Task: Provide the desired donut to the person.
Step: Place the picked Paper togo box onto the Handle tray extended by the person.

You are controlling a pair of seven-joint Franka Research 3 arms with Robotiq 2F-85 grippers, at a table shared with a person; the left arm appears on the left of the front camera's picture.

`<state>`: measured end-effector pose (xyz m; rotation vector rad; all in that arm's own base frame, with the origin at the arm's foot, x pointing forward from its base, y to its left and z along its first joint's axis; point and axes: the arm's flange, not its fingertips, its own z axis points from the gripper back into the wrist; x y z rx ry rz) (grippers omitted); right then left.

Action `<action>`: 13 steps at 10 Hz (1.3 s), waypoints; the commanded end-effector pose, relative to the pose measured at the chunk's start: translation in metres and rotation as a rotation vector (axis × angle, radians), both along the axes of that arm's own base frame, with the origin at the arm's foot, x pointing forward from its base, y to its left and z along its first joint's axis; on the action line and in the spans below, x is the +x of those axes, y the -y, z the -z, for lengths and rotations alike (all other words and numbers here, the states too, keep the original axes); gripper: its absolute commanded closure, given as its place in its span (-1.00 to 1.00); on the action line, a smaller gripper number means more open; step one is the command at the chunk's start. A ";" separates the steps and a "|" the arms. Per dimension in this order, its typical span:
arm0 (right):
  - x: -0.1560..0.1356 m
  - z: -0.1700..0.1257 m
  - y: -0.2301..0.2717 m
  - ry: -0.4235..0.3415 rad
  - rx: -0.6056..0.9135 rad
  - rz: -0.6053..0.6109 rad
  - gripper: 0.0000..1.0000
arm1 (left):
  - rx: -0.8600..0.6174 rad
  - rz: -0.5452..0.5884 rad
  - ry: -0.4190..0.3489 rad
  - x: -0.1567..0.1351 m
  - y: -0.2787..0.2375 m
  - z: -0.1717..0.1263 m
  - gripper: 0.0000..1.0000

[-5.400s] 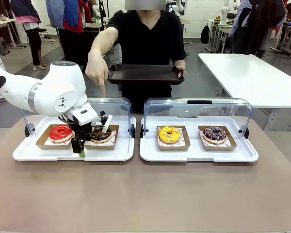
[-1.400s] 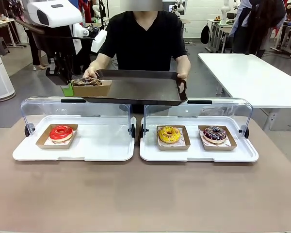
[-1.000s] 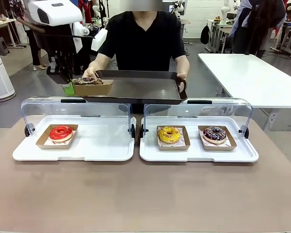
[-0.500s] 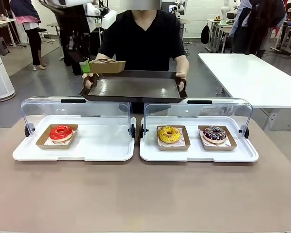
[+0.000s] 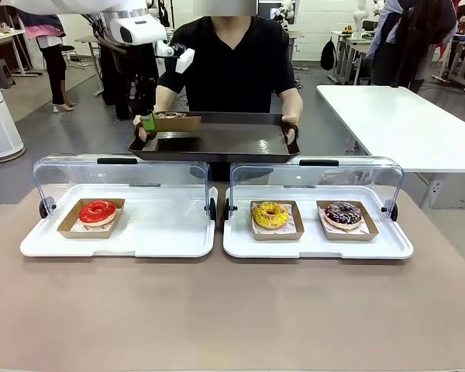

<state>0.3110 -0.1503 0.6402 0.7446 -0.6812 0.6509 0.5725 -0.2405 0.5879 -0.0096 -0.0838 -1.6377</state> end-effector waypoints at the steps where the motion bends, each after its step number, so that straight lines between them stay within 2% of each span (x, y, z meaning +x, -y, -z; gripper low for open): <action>1: 0.000 0.000 -0.001 0.005 0.012 -0.009 -1.00 | 0.005 0.031 -0.005 0.007 0.006 -0.003 0.97; 5: 0.000 0.000 -0.001 0.005 0.012 -0.009 -1.00 | 0.010 0.059 -0.036 0.012 0.005 0.012 0.97; 6: 0.000 0.000 -0.001 0.005 0.012 -0.009 -1.00 | 0.014 0.061 -0.037 0.012 0.005 0.011 -0.22; 7: 0.000 0.000 -0.001 0.005 0.012 -0.009 -1.00 | 0.015 0.061 -0.036 0.011 0.004 0.010 -0.22; 8: 0.000 0.000 -0.001 0.005 0.012 -0.009 -1.00 | 0.014 0.061 -0.033 0.009 0.004 0.010 -1.00; 9: 0.000 0.000 -0.001 0.005 0.012 -0.009 -1.00 | 0.015 0.061 -0.035 0.010 0.004 0.008 -0.28; 10: 0.000 0.000 -0.001 0.005 0.012 -0.009 -1.00 | 0.017 0.063 -0.036 0.011 0.004 0.007 -1.00; 13: 0.000 0.000 -0.001 0.005 0.012 -0.009 -1.00 | 0.020 0.061 -0.038 0.010 0.004 0.006 -1.00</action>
